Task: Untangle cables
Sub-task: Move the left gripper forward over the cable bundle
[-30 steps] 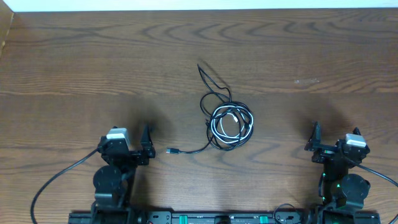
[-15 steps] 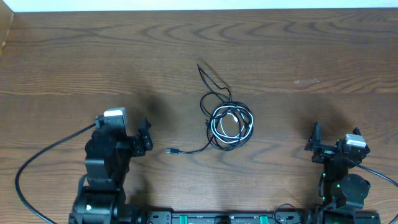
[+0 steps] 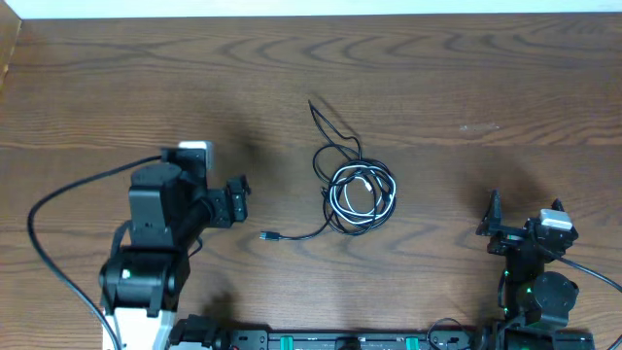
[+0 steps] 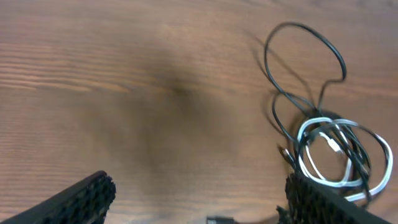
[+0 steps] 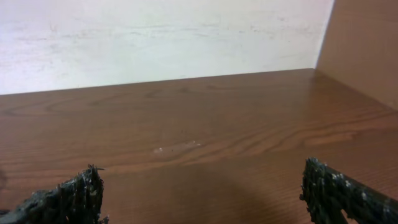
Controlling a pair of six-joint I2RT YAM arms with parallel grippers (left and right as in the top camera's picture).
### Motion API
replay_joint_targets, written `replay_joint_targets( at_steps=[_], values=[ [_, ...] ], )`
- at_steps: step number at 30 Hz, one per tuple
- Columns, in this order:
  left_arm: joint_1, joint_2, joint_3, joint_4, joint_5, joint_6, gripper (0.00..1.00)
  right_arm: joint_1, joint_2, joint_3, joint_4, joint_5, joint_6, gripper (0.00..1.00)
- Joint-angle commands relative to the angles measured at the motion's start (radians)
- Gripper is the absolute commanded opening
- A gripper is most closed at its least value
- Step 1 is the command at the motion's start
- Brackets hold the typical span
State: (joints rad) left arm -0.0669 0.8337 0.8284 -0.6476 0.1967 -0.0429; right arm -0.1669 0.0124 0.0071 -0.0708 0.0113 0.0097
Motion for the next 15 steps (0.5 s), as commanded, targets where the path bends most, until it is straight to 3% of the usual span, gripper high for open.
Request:
replay_joint_targets(
  at_steps=[1, 6, 15],
  values=[
    [0.004, 0.060, 0.087, -0.045, 0.095, 0.078, 0.88, 0.005, -0.007, -0.002, -0.005, -0.006, -0.015, 0.99],
    [-0.003, 0.160, 0.185, -0.148, 0.139, 0.154, 0.88, 0.005, -0.007, -0.002, -0.005, -0.006, -0.015, 0.99],
    [-0.119, 0.263, 0.259, -0.156, 0.170, 0.196, 0.88, 0.005, -0.007, -0.002, -0.005, -0.006, -0.015, 0.99]
  ],
)
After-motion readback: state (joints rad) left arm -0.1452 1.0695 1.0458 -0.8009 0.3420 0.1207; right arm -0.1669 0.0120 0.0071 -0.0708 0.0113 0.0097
